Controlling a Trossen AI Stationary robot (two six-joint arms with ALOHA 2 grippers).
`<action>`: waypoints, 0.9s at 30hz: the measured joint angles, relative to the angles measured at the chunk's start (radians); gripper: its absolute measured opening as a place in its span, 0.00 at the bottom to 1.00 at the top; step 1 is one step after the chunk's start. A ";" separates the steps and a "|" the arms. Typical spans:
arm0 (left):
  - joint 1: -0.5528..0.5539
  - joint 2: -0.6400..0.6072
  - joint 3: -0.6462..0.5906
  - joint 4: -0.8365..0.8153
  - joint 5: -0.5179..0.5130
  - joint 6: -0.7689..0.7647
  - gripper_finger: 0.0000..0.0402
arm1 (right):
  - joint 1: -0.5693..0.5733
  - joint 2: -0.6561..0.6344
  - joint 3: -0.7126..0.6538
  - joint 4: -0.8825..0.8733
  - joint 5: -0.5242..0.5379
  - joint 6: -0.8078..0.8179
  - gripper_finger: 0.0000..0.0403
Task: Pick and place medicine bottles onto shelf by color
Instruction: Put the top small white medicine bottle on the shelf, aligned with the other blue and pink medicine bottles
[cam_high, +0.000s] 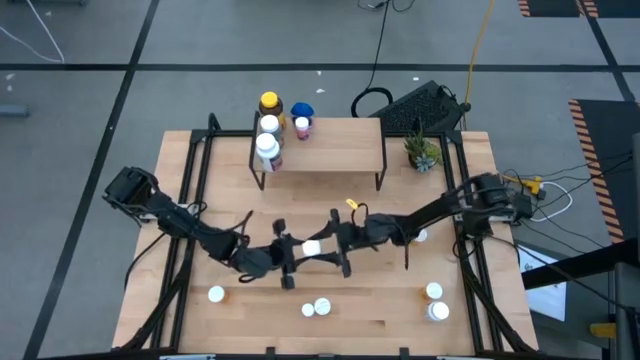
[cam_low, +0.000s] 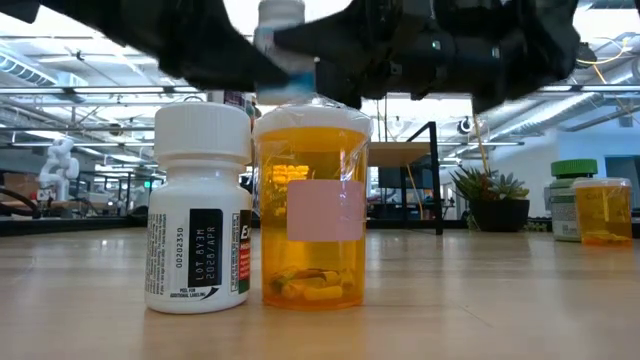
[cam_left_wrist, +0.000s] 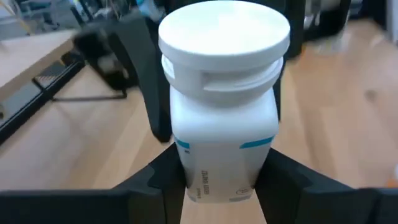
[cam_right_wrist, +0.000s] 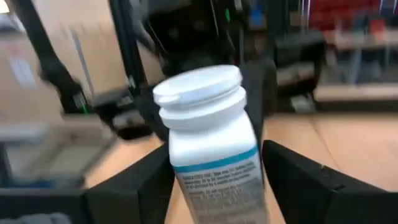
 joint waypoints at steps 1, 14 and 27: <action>0.007 0.000 0.000 -0.026 0.001 0.000 0.40 | -0.006 -0.044 0.015 -0.122 0.001 -0.011 0.60; 0.102 0.000 0.000 -0.123 0.144 -0.038 0.40 | -0.015 -0.132 0.341 -0.944 0.035 -0.179 0.71; 0.105 0.000 0.000 -0.143 0.148 -0.043 0.40 | -0.005 -0.126 0.345 -0.941 0.084 -0.204 0.58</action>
